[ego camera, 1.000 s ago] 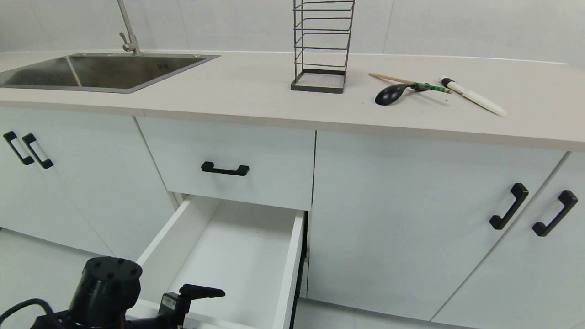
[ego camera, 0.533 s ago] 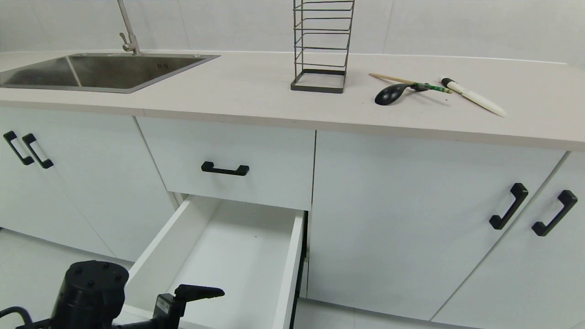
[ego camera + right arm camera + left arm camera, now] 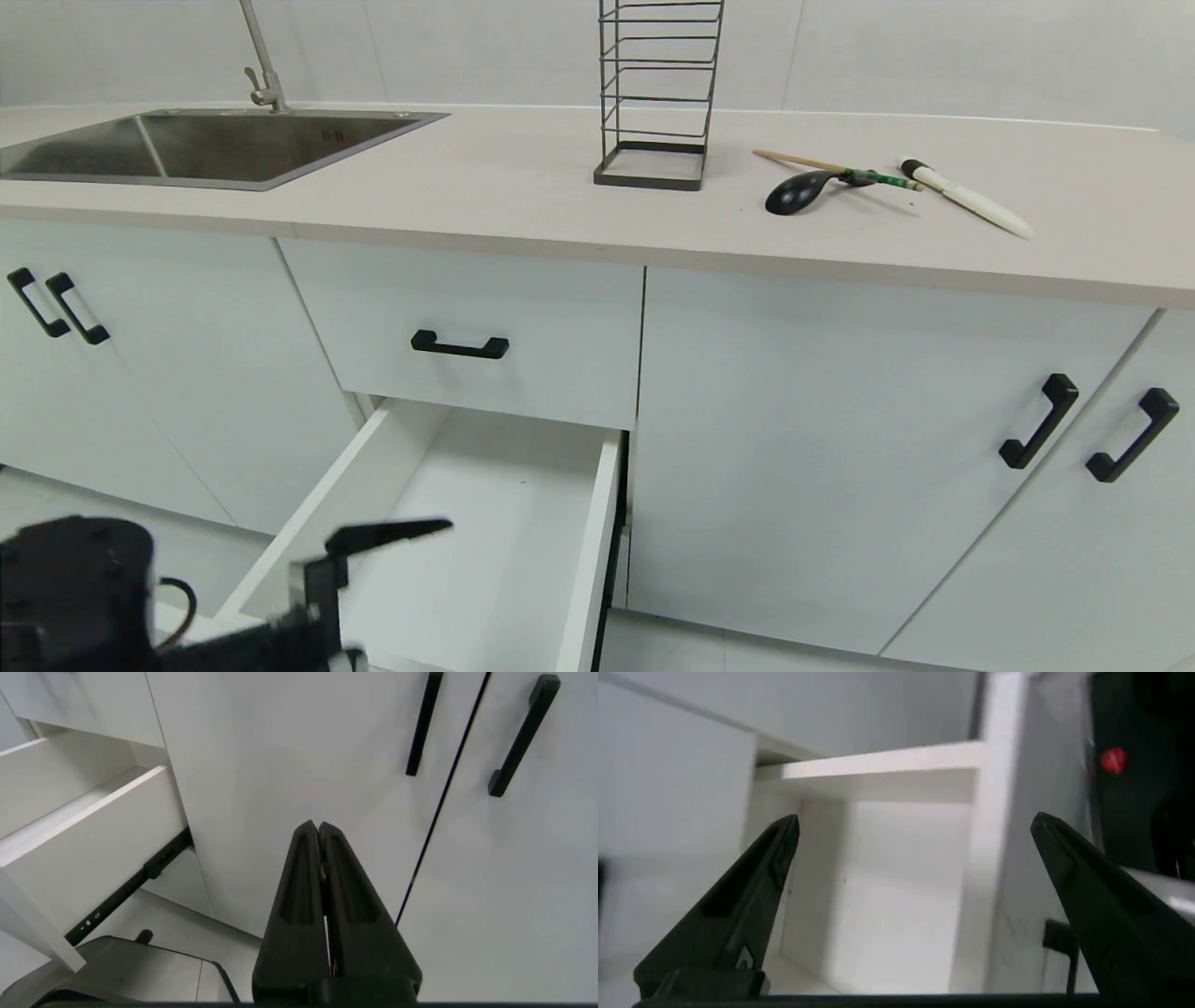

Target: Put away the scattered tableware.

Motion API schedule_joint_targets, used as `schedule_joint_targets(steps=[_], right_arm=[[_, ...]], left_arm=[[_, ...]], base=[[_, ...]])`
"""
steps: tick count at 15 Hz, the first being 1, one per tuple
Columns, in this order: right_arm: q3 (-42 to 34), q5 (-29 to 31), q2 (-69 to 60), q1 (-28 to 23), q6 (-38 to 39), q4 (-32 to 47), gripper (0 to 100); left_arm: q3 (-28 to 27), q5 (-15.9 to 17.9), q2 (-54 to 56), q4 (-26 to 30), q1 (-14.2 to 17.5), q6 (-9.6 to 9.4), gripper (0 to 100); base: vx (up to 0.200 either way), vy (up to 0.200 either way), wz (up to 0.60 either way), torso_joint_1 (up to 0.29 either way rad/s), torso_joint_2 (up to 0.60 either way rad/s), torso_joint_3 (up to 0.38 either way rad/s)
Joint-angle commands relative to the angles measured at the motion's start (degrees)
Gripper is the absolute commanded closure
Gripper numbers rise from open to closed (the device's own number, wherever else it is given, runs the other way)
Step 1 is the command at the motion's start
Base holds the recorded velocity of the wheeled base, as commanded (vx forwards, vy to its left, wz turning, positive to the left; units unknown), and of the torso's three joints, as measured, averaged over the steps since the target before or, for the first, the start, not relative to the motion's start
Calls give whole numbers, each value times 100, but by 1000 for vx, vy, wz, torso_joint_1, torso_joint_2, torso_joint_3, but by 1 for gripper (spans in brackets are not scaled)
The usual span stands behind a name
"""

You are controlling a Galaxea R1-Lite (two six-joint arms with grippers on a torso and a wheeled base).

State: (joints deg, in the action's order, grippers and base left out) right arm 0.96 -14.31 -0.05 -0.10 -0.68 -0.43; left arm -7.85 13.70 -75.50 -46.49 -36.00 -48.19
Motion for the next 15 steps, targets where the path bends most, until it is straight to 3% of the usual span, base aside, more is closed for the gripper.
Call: schedule_joint_targets(steps=[1, 3, 4, 5, 6, 8, 9, 10, 12, 13, 15], right_arm=[[0, -1, 5, 1, -2, -1, 100], [0, -1, 5, 1, -2, -1, 100], [0, -1, 5, 1, -2, -1, 100], [0, -1, 5, 1, -2, -1, 100], [0, -1, 5, 1, -11, -1, 100], [0, -10, 5, 1, -2, -1, 100], [0, -1, 5, 1, -2, -1, 100], [0, -10, 5, 1, -11, -1, 100], [0, -37, 5, 1, -55, -10, 100], [0, -37, 5, 1, -37, -10, 100], [0, -28, 5, 1, -11, -19, 100]], left_arm=[[-1377, -781, 817, 633, 928, 1901, 0], [-1887, -623, 844, 1793, 1244, 3184, 0], [-1790, -333, 817, 1881, 1385, 3641, 0], [-1544, 18, 773, 1740, 1622, 3984, 0], [-1254, 203, 808, 1389, 1824, 4063, 0], [-604, 238, 993, 360, 1991, 4054, 0], [-252, 221, 1239, -334, 2000, 3984, 0], [-85, 212, 1652, -598, 2079, 3861, 0], [117, 247, 2874, -448, 2554, 3668, 0], [179, 247, 3094, -413, 2589, 3650, 0], [539, 185, 5133, 536, 2835, 3685, 0]], base=[[0, 0, 0, 0, 0, 0], [0, 0, 0, 0, 0, 0], [0, 0, 0, 0, 0, 0], [0, 0, 0, 0, 0, 0], [0, 0, 0, 0, 0, 0], [0, 0, 0, 0, 0, 0], [0, 0, 0, 0, 0, 0], [0, 0, 0, 0, 0, 0], [0, 0, 0, 0, 0, 0], [0, 0, 0, 0, 0, 0], [0, 0, 0, 0, 0, 0]])
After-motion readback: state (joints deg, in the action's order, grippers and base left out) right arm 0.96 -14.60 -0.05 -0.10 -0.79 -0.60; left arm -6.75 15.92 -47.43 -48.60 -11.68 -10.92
